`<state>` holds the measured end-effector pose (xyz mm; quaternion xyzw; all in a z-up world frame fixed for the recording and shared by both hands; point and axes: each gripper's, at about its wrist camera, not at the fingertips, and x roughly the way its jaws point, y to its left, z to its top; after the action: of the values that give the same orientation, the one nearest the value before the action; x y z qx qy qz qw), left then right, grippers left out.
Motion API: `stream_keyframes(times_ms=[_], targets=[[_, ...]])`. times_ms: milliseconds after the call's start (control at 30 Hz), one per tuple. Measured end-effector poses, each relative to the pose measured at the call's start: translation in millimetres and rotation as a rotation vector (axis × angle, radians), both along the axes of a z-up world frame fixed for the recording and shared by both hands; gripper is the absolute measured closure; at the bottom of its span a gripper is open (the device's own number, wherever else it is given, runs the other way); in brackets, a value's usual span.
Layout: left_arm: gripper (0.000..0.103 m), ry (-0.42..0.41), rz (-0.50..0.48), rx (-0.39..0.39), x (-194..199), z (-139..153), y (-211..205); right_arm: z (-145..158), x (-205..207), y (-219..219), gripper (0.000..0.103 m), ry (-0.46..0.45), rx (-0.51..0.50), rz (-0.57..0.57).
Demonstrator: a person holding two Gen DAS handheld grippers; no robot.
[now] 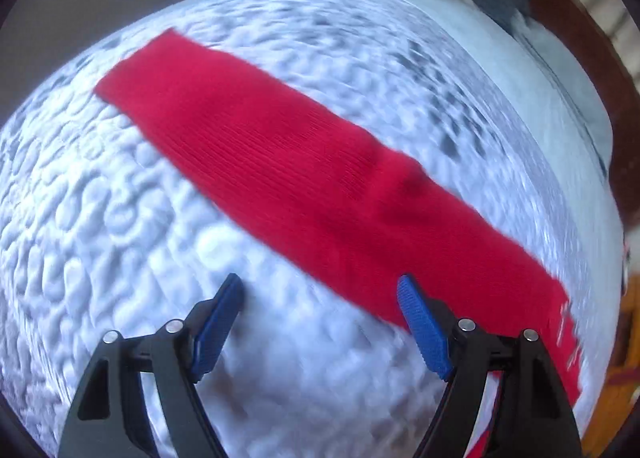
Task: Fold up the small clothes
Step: 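Grasp the other sleeve cuff with the left gripper and lift it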
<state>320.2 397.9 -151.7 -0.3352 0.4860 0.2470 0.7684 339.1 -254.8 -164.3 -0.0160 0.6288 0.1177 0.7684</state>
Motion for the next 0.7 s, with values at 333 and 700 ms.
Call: stream_keyframes(times_ms=[333, 700], targets=[[0.069, -0.115, 0.17, -0.002, 18.8, -5.3, 58.2, -10.5, -1.7, -2.7, 0.067, -0.022, 0.013, -0.019], [0.093, -0.38, 0.006, 0.049, 16.7, 61.3, 4.6, -10.1, -2.1, -1.8, 0.065, -0.039, 0.024, -0.034]])
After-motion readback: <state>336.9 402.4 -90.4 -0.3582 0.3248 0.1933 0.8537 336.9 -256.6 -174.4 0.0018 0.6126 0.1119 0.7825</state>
